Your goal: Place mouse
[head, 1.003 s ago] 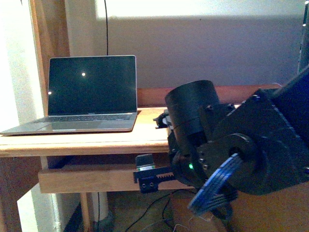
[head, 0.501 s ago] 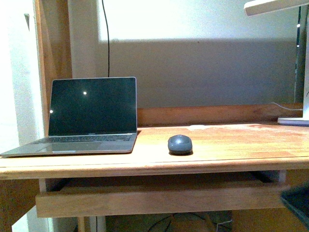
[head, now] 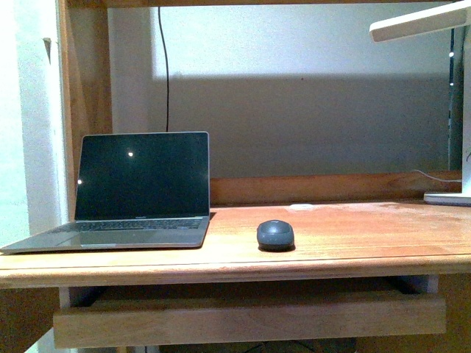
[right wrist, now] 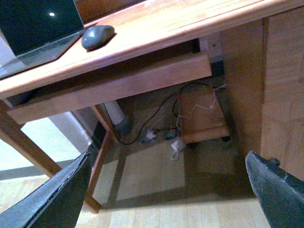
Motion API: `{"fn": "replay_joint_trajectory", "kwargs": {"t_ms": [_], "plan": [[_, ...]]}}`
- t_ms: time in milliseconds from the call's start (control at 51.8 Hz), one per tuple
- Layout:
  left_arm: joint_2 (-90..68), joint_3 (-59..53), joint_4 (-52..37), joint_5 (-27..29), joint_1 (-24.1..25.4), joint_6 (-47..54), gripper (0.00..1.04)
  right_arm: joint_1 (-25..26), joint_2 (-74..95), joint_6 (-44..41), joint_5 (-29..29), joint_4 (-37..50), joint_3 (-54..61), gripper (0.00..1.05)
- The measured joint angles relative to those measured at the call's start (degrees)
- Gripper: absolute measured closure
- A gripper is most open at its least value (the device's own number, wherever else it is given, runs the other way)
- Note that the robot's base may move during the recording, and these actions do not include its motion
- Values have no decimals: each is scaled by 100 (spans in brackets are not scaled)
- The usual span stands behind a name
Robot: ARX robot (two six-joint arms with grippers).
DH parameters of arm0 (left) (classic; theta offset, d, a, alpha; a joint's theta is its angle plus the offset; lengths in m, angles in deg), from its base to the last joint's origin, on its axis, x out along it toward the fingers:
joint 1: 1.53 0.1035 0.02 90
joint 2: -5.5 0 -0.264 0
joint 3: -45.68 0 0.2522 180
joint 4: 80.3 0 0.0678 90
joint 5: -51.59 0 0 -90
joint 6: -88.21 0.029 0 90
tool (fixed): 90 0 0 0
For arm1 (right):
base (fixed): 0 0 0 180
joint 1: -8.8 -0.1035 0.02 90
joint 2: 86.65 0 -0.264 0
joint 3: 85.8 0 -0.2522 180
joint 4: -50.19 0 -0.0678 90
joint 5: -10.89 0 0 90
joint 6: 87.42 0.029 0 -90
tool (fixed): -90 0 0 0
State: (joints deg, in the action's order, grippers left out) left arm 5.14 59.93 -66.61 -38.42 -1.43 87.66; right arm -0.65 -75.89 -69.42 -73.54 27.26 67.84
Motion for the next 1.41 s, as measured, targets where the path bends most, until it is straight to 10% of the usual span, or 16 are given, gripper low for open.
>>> {"fn": "replay_joint_trajectory", "kwargs": {"t_ms": [116,598,1080,1408], "plan": [[0,0,0,-2,0,0,8,369,-184,-415,-125,275,295,12],[2,0,0,0,0,2,8,929,-752,-1773,-557,868,914,102],[2,0,0,0,0,0,8,933,-1040,-1768,-555,901,1172,102],[2,0,0,0,0,2,8,933,-1040,-1775,-555,901,1172,38]]}}
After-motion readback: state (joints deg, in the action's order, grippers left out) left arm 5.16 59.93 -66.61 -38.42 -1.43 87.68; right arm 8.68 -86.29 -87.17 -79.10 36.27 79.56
